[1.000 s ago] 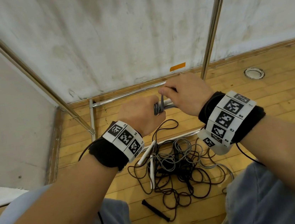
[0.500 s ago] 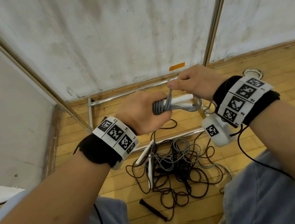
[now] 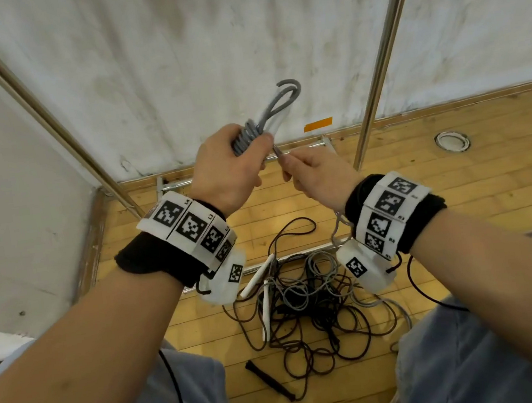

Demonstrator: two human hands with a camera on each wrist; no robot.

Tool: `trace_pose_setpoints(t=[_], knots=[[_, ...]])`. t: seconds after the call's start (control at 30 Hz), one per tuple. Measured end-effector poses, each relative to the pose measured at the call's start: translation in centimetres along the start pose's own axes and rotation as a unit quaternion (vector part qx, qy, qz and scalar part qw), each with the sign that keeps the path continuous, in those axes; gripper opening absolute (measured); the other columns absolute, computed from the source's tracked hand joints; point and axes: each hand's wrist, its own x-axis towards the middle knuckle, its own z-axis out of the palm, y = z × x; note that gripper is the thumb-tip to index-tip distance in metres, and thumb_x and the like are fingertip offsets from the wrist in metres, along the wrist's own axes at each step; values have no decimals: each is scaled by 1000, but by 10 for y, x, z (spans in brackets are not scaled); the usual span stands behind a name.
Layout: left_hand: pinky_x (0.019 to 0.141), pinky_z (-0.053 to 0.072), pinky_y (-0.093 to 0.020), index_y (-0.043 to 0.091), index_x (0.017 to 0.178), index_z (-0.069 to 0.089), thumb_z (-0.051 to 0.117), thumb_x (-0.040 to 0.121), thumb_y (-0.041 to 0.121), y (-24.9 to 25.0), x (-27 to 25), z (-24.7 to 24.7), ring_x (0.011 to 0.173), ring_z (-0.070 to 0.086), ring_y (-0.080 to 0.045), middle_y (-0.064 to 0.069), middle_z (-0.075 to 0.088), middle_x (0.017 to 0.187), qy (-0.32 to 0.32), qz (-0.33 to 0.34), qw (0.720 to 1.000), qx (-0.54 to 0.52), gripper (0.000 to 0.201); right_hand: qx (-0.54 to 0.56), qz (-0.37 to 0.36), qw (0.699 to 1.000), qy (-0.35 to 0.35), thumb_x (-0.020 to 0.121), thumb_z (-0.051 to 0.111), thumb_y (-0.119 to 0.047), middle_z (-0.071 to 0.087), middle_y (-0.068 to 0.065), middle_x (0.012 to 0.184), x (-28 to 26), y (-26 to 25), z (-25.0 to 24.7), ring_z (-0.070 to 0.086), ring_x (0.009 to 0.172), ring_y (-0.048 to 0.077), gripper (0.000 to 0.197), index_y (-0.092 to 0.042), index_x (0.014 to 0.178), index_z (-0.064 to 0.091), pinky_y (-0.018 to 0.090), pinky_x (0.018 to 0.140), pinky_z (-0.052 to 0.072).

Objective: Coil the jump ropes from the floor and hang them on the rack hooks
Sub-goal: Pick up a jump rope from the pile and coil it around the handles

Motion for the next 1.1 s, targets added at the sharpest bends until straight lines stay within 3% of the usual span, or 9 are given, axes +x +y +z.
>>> trace_pose_setpoints(t=[0.07, 0.23, 0.4, 0.5, 0.67, 0.8, 0.9, 1.03, 1.1], knots=[[45, 45, -26, 4, 94, 58, 60, 89, 35, -2, 4, -1, 53, 63, -21, -15, 66, 80, 10, -8, 1000, 7, 32, -29, -11, 1000, 6, 99, 38, -34, 40, -12, 46, 0, -3, 2, 36, 42, 2, 38, -24, 64, 50, 27, 52, 30], [41, 43, -18, 21, 108, 52, 61, 89, 32, -3, 8, -4, 59, 62, -20, -7, 65, 83, 8, 2, 1000, -4, 23, -135, -17, 991, -18, 96, 45, -35, 35, -9, 54, -1, -6, -6, 34, 46, 4, 37, -24, 61, 42, 22, 49, 25], [63, 53, -39, 24, 104, 52, 60, 89, 35, -13, 9, -2, 69, 62, -24, 3, 60, 77, 6, 60, 995, 81, 20, -147, 67, 986, -51, 99, 35, -40, 49, -9, 63, -5, -3, -2, 50, 60, 10, 38, -26, 70, 55, 29, 61, 37], [52, 39, -26, 25, 106, 49, 58, 88, 41, -26, 16, -8, 59, 54, -8, 11, 53, 68, 40, 78, 983, 159, 25, -126, 48, 991, -16, 100, 38, -30, 45, -12, 65, -5, -6, -4, 42, 59, 4, 28, -21, 81, 56, 23, 56, 32], [47, 30, -23, 27, 105, 43, 56, 90, 40, -47, 23, -12, 59, 48, -3, 15, 49, 70, 28, 52, 960, 275, 24, -199, 30, 979, -28, 98, 42, -33, 48, -5, 64, -7, -11, -6, 44, 57, 11, 29, -17, 79, 58, 24, 51, 30], [47, 33, -24, 24, 111, 45, 56, 90, 41, -53, 25, -10, 57, 49, -10, 7, 52, 73, 8, 35, 941, 337, 29, -264, 37, 962, -52, 98, 40, -38, 48, -2, 61, -9, -17, -10, 45, 56, 14, 39, -19, 66, 48, 27, 51, 31], [48, 38, -26, 22, 113, 44, 55, 91, 40, -55, 25, -5, 58, 51, -14, 2, 54, 78, -29, 23, 924, 382, 30, -333, 28, 939, -77, 99, 37, -39, 50, -2, 63, -12, -24, -11, 46, 57, 13, 37, -20, 69, 49, 27, 50, 30], [45, 28, -25, 23, 113, 45, 53, 92, 41, -59, 25, 3, 56, 43, -8, 9, 47, 70, -59, 24, 899, 434, 28, -401, -2, 912, -86, 98, 39, -38, 48, -3, 66, -18, -29, -11, 43, 59, 11, 33, -23, 70, 45, 27, 49, 27], [46, 27, -25, 25, 107, 46, 54, 91, 40, -61, 23, 6, 57, 43, -8, 6, 53, 75, -83, 25, 892, 444, 23, -415, -18, 906, -76, 98, 39, -38, 47, -4, 65, -19, -31, -13, 41, 58, 9, 31, -21, 73, 48, 26, 48, 25]])
